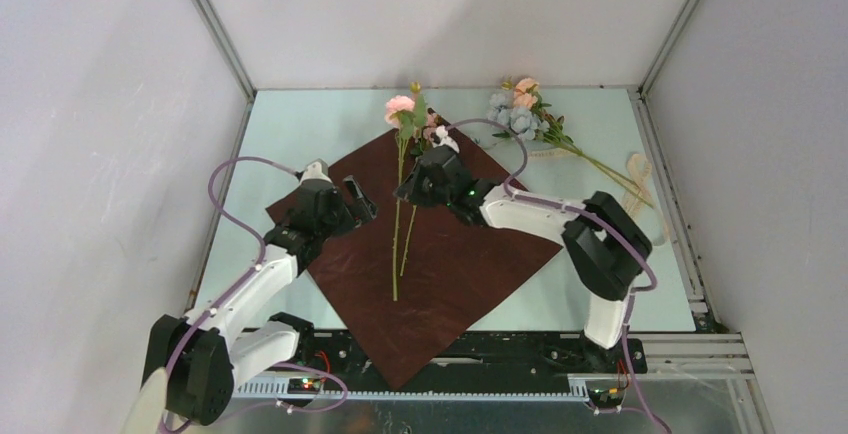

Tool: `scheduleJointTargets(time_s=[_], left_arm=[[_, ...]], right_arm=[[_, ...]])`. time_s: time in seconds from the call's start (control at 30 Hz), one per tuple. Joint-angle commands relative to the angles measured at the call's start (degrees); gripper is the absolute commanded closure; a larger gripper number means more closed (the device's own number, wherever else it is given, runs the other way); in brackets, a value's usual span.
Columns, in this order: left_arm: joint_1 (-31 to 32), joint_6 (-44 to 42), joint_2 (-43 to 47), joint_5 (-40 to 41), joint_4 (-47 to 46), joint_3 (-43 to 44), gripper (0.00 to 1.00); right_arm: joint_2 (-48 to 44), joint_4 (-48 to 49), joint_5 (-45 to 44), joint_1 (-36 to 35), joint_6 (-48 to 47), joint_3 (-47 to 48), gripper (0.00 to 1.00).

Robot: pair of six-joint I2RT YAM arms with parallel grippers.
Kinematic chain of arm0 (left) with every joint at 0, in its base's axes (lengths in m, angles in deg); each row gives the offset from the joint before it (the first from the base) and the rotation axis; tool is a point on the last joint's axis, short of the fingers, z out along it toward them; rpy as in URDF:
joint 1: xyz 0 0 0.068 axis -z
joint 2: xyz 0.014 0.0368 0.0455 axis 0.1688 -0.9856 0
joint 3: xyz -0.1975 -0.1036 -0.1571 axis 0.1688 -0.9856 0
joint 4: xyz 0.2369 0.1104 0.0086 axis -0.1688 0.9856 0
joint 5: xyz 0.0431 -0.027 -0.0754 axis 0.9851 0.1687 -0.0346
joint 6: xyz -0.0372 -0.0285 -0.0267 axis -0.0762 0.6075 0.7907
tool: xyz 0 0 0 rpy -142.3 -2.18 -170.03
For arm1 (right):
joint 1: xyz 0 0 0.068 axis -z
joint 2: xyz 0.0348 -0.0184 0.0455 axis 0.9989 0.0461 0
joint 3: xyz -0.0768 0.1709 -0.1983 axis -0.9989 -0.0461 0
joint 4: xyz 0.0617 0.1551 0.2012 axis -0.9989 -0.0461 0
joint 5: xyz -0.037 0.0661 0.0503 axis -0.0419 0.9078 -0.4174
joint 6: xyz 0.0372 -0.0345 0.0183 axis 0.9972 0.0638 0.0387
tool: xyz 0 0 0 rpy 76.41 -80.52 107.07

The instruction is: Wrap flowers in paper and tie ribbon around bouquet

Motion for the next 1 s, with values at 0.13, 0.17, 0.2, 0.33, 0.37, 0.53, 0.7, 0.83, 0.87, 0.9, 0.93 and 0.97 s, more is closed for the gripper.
scheduleJointTargets(time_s=[0.13,0.17,0.2,0.33,0.37,0.53,0.7,0.83,0.87,0.9,0.93,0.97], left_arm=[[-1.67,-1.92,-5.38,0.67,-4.04,0.69,0.00],[-2.16,-2.13,-5.95,-0.14,-3.48,0.91,0.00],[-2.38,-2.46,-6.99,-0.71,-3.83,1.14,0.00],[-2.65,-2.75,-9.69,-2.45,-5.30,1.67,0.00],[-2.68,-2.89,-10.21,-3.07,-5.39,1.92,0.00],[-2.68,-3.37,-13.85,-6.11,-7.09,3.64,0.00],[-2.64,-3.90,-18.06,-8.63,-8.37,6.50,0.00],[-2.68,-3.91,-22.39,-11.65,-10.11,9.12,0.00],[-2.68,-3.91,-23.25,-12.40,-10.25,9.56,0.00],[-2.68,-3.91,-24.79,-12.69,-11.21,10.62,0.00],[-2.68,-3.91,-25.50,-13.25,-10.62,11.19,0.00],[-2.68,-4.02,-26.93,-13.51,-10.01,12.17,0.01]], right_arm=[[10.22,12.67,-7.04,-1.51,13.04,0.75,0.98],[10.51,12.25,-8.95,-1.36,12.85,0.76,0.98],[10.84,11.92,-9.24,-1.18,12.50,0.76,0.98],[10.12,8.94,-9.66,-1.03,9.47,0.75,0.82],[8.96,7.71,-10.66,-1.43,8.56,0.76,0.74],[-0.23,4.06,-12.26,-0.59,-4.13,0.75,0.44],[-14.27,4.46,-10.47,4.89,-35.92,0.71,0.01],[-21.52,-2.27,3.80,15.23,-65.44,0.69,0.00],[-22.37,-6.41,6.83,19.62,-68.80,0.70,0.01],[-23.44,-8.18,8.54,21.83,-73.69,0.73,0.00],[-23.86,-12.04,13.86,27.20,-76.31,0.71,0.00],[-24.32,-13.85,16.36,29.79,-80.12,0.69,0.00]])
